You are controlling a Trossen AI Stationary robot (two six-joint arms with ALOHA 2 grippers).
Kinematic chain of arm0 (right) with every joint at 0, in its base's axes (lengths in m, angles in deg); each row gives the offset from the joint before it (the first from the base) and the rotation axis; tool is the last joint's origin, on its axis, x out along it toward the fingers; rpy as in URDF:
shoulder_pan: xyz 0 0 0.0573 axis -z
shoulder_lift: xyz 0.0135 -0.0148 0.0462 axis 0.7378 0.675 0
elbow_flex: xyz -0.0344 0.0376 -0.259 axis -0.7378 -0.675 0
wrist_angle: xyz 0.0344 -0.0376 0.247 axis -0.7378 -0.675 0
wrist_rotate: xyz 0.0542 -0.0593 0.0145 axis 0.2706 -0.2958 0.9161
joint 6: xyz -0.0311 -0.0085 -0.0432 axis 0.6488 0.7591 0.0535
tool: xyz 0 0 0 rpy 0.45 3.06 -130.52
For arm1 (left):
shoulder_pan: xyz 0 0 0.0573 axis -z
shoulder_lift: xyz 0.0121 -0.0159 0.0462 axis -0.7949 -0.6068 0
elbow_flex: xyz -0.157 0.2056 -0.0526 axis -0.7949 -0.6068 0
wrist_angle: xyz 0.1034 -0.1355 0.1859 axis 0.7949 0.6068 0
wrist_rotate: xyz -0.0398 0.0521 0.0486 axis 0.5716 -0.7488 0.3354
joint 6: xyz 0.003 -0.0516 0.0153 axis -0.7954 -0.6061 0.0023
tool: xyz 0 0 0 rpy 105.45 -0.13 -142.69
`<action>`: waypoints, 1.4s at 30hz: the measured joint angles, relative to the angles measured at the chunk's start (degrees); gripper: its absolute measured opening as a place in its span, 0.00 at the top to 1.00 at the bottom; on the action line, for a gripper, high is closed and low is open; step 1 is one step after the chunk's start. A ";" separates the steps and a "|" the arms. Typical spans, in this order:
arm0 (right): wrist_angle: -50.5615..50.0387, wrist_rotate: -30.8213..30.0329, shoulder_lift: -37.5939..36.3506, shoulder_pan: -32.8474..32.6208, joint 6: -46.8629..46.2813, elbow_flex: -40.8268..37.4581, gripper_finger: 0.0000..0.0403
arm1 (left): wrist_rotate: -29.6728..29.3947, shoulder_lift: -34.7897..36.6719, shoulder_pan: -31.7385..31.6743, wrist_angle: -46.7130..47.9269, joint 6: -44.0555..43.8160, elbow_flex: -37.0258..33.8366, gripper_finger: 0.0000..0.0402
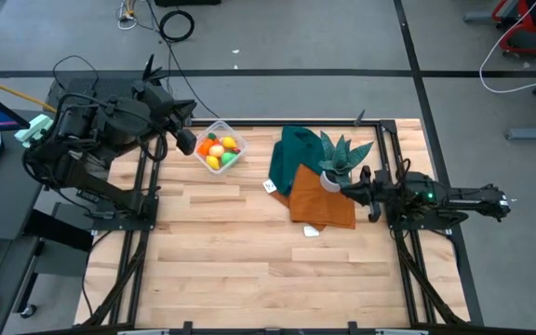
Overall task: Pick and placing Produce into tupperware
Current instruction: Return to Home Position
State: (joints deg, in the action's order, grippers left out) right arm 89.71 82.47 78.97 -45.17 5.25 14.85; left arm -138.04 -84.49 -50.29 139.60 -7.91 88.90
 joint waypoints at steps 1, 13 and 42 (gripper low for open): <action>-0.05 0.25 0.06 0.00 1.57 0.00 1.00 | 0.00 0.01 0.02 0.00 0.00 0.00 0.91; -0.59 1.20 6.07 -0.02 5.45 0.25 1.00 | 0.00 0.01 0.00 0.00 1.00 0.00 0.93; -0.72 1.70 6.34 -0.02 0.73 0.70 1.00 | 5.43 0.24 -0.10 0.32 -2.44 -0.01 0.97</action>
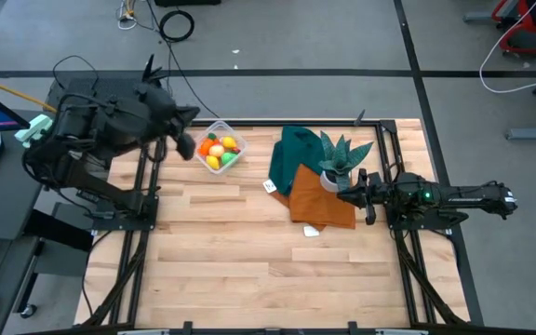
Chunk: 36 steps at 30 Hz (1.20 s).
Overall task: Pick and placing Produce into tupperware
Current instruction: Return to Home Position
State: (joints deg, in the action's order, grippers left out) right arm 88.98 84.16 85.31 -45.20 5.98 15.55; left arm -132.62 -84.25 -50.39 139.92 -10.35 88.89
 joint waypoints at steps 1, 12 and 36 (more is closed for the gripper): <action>0.02 0.00 0.00 0.00 0.00 0.00 1.00 | 0.52 0.81 0.03 0.15 0.08 -0.02 0.97; 0.11 -0.02 0.00 0.00 0.01 0.03 1.00 | -2.48 14.10 8.29 1.17 1.57 0.05 0.98; 0.11 -0.05 0.00 0.00 0.02 0.11 1.00 | 27.97 43.16 12.77 -65.65 26.33 -56.01 0.98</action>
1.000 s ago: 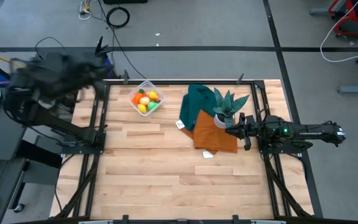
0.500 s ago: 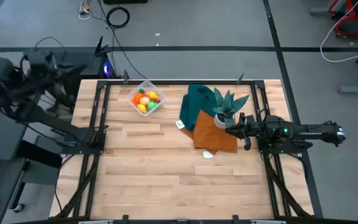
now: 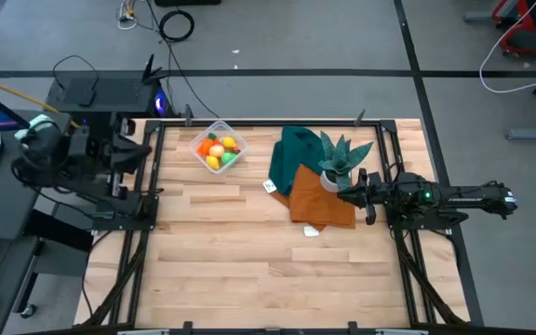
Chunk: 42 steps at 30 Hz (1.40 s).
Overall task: Pick and placing Produce into tupperware
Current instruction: Return to Home Position
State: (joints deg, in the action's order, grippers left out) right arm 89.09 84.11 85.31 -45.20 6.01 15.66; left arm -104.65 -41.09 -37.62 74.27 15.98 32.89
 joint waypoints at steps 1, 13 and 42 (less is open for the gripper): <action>0.00 0.01 0.00 0.00 0.00 -0.02 1.00 | -0.01 1.60 -0.02 -1.02 -0.71 -2.14 0.98; 0.00 0.01 0.00 0.00 0.02 0.00 1.00 | 0.82 17.86 0.00 -2.94 -7.06 -19.09 0.99; 0.00 0.01 0.00 0.00 0.00 0.00 1.00 | 0.71 24.06 -8.38 -4.40 -11.23 -40.25 0.98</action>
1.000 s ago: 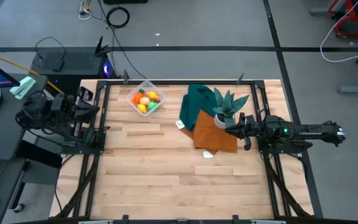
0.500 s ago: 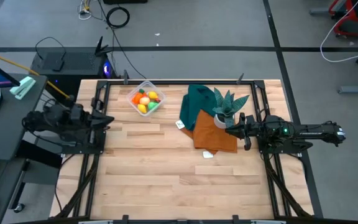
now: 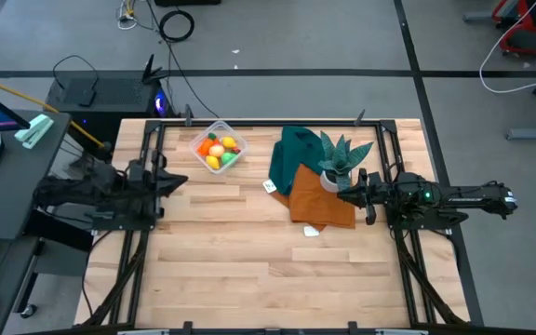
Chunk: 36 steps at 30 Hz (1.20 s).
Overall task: Pick and placing Produce into tupperware
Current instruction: Return to Home Position
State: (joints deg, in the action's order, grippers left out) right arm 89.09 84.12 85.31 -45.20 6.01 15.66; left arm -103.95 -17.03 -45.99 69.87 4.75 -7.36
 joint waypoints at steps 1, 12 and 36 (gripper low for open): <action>0.00 0.00 0.00 0.00 0.02 0.00 1.00 | 0.37 0.00 -0.50 0.04 0.04 -0.44 0.99; 0.00 0.00 0.00 0.00 0.02 0.00 1.00 | 4.48 -0.02 -3.72 -3.97 -1.45 -8.03 0.99; 0.00 0.00 -0.01 -0.01 0.02 0.00 1.00 | 6.21 0.02 -5.03 -5.39 -1.59 -11.60 0.99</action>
State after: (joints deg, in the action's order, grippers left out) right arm 89.09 84.12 85.30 -45.20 6.03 15.66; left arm -97.74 -17.01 -51.03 64.49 3.16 -18.96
